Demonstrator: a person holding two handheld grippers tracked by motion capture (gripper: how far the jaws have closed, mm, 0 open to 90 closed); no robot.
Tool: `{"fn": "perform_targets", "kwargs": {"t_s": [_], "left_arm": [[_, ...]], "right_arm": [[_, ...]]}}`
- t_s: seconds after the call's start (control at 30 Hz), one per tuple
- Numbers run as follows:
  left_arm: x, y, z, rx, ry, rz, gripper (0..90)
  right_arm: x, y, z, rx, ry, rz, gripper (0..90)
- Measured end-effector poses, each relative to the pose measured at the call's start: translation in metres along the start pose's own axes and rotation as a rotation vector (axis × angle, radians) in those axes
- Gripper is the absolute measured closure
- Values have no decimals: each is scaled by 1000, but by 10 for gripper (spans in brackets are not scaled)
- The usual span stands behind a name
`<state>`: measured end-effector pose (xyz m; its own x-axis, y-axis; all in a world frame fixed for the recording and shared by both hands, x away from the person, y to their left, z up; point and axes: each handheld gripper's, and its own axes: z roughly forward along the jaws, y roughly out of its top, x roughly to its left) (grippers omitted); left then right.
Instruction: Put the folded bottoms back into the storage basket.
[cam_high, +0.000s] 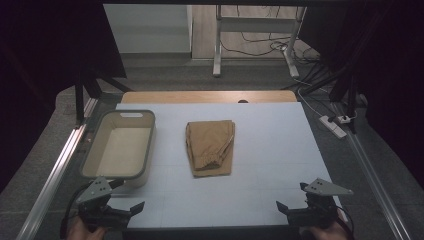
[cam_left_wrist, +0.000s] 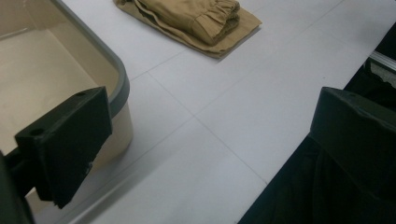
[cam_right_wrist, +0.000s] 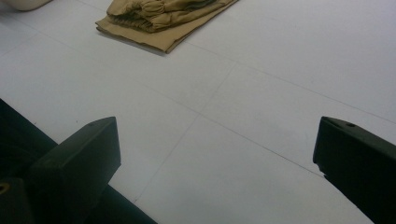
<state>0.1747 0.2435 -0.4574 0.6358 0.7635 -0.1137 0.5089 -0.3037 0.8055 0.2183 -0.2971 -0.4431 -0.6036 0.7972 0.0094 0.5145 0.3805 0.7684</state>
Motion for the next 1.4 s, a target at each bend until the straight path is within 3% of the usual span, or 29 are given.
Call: {"fn": "perform_targets", "kwargs": {"t_s": [0.23,0.47,0.6,0.8,0.9,1.03,1.1,1.4], "left_arm": [[-1,5,8,-13,-32,-53,4],[-2,15,15,3,-51,-18,2],[-2,20,20,21,-48,-4,0],[-5,28,30,13,-70,-14,0],[-5,32,35,17,-61,-4,0],[-4,37,41,24,-76,-29,0],[-4,42,45,37,-58,-20,0],[-3,51,61,32,-51,-2,0]], "right_arm": [[0,0,0,0,2,5,7],[2,0,0,-3,-9,-22,7],[1,0,-1,-8,-7,-13,7],[0,0,-1,-10,-7,-4,7],[1,0,-1,-8,-9,-9,7],[0,0,-1,-9,-5,-3,7],[0,0,-1,-10,-6,-3,7],[0,0,-1,-9,-6,-5,7]]}}
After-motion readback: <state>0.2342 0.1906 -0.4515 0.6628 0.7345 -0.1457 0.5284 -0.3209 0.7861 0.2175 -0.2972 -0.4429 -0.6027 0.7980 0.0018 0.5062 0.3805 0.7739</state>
